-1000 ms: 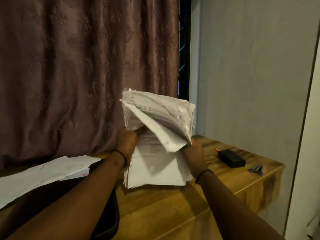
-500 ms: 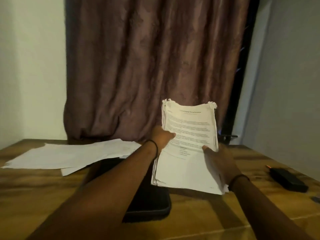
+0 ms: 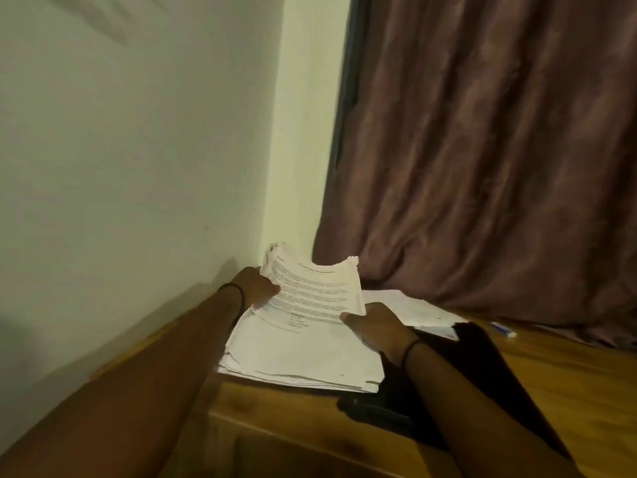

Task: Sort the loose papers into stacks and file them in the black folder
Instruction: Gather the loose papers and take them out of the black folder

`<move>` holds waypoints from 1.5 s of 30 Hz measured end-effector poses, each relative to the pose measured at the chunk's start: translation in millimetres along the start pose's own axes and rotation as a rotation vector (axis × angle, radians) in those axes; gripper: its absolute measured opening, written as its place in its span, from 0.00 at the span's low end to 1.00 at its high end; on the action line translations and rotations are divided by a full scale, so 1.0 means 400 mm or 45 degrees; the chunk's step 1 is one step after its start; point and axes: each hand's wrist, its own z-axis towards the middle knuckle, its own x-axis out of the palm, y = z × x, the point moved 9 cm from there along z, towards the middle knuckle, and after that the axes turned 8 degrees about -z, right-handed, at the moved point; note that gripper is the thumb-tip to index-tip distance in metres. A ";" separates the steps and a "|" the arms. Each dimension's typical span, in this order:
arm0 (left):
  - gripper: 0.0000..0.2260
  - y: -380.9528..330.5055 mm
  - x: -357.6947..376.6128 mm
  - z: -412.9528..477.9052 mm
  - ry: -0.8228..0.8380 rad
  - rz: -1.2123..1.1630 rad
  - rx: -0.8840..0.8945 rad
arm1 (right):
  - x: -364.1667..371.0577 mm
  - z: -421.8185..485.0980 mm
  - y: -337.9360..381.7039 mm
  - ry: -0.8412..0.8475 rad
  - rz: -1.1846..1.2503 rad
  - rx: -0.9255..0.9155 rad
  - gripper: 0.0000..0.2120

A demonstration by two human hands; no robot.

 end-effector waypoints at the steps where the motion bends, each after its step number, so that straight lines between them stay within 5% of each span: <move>1: 0.19 0.043 -0.041 -0.006 -0.012 0.046 -0.027 | 0.051 0.011 0.038 0.050 -0.041 -0.033 0.16; 6: 0.08 0.210 -0.151 0.001 -0.080 0.179 -0.158 | 0.226 0.032 0.129 0.197 -0.291 -0.039 0.24; 9: 0.20 0.248 -0.179 0.010 -0.176 0.270 -0.169 | 0.253 0.032 0.148 0.178 -0.471 -0.042 0.25; 14: 0.18 0.203 -0.180 0.017 -0.355 0.606 -0.066 | 0.219 0.054 0.139 0.088 -0.524 -0.060 0.23; 20: 0.23 0.035 0.009 0.025 -0.209 0.593 0.193 | 0.093 0.049 0.074 -0.055 -0.552 -0.111 0.18; 29: 0.23 -0.209 0.372 -0.025 0.081 0.471 0.498 | -0.172 0.012 -0.187 -0.399 -0.465 0.127 0.10; 35: 0.30 -0.288 0.564 -0.013 0.213 0.566 0.551 | -0.274 0.069 -0.322 -0.414 -0.381 0.231 0.10; 45: 0.30 -0.267 0.675 0.075 0.132 0.544 0.528 | -0.262 0.193 -0.409 -0.533 -0.165 0.130 0.10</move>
